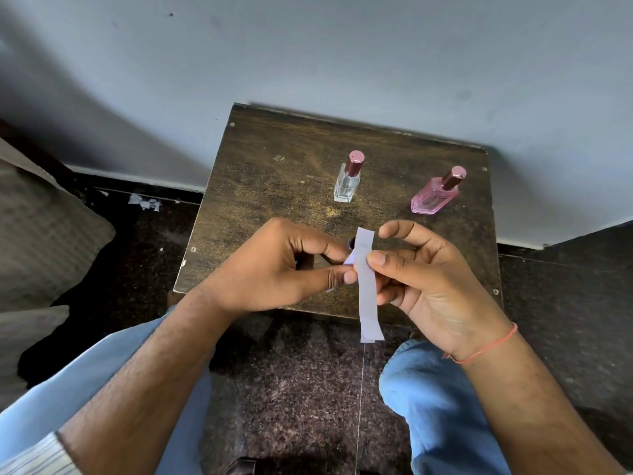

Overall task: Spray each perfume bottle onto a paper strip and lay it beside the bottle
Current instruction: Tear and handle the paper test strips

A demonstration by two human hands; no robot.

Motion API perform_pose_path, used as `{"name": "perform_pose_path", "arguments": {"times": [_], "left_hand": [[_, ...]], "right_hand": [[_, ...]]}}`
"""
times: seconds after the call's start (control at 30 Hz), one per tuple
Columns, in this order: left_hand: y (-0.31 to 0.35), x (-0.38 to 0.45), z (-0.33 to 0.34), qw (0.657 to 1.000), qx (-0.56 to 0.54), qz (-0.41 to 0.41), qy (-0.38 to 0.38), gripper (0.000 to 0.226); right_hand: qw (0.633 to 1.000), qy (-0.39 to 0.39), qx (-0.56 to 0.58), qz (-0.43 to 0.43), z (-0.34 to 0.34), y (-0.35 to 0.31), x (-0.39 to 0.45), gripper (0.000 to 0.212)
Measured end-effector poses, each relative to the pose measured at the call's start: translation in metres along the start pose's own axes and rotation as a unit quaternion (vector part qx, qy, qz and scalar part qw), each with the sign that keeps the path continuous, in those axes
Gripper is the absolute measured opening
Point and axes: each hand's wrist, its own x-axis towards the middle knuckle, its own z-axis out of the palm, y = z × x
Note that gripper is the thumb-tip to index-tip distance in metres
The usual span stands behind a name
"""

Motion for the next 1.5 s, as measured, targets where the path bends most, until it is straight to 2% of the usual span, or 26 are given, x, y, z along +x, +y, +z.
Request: {"name": "perform_pose_path", "arguments": {"times": [0.17, 0.43, 0.57, 0.7, 0.83, 1.03, 1.33, 1.5], "left_hand": [[-0.003, -0.001, -0.002, 0.992, -0.118, -0.018, -0.038, 0.027], [0.001, 0.003, 0.000, 0.977, -0.183, -0.014, -0.107, 0.029], [0.007, 0.002, 0.003, 0.980, -0.184, 0.001, -0.079, 0.030], [0.002, -0.002, 0.011, 0.965, -0.256, -0.056, -0.034, 0.026], [0.005, -0.001, 0.017, 0.946, -0.316, -0.073, -0.025, 0.020], [0.002, -0.001, 0.019, 0.941, -0.325, -0.096, -0.005, 0.018], [0.004, -0.001, 0.019, 0.935, -0.341, -0.092, -0.024, 0.021], [0.001, 0.000, 0.014, 0.944, -0.312, -0.091, -0.049, 0.025]], "right_hand": [[1.000, -0.003, 0.026, -0.010, -0.003, 0.000, 0.001, 0.034], [0.999, -0.024, 0.027, -0.019, -0.004, 0.000, 0.001, 0.050], [0.999, -0.024, 0.039, -0.022, -0.005, 0.000, 0.001, 0.052], [0.995, -0.043, 0.080, -0.028, -0.004, 0.000, -0.001, 0.046], [0.994, -0.050, 0.086, -0.034, -0.004, -0.001, -0.003, 0.043], [0.996, -0.036, 0.077, -0.039, -0.005, -0.001, -0.004, 0.030], [0.995, -0.060, 0.062, -0.044, -0.007, -0.001, -0.004, 0.041], [0.998, -0.056, 0.024, -0.036, -0.008, -0.004, -0.004, 0.053]]}}
